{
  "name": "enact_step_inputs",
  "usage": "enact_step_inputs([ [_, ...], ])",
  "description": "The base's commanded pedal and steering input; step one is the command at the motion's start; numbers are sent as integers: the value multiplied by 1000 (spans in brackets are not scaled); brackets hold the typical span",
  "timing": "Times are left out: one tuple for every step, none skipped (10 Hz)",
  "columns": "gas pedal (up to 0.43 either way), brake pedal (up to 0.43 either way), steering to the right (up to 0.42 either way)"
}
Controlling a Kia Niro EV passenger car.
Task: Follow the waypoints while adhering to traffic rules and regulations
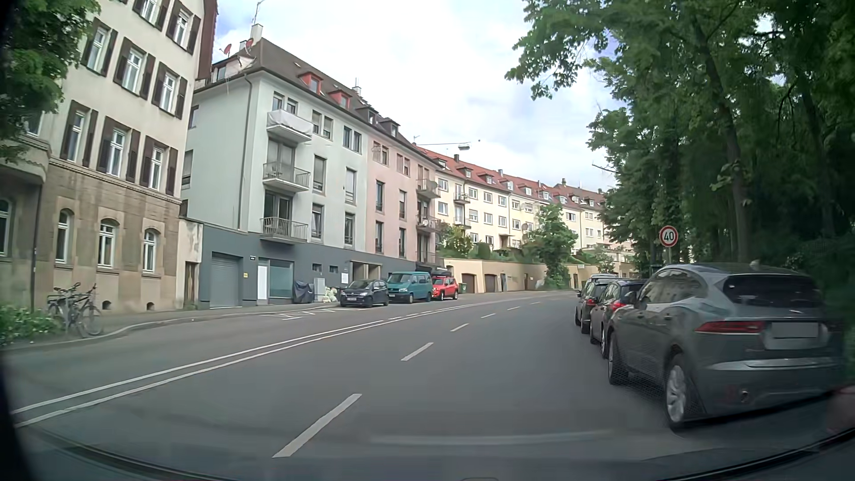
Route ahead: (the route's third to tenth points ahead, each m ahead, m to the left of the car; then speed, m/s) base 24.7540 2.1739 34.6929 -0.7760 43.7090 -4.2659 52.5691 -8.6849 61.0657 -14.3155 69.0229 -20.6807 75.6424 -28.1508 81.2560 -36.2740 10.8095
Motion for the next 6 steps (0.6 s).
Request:
enact_step_inputs([
  [130,0,55],
  [130,0,55],
  [130,0,55],
  [130,0,55],
  [130,0,55],
  [130,0,54],
])
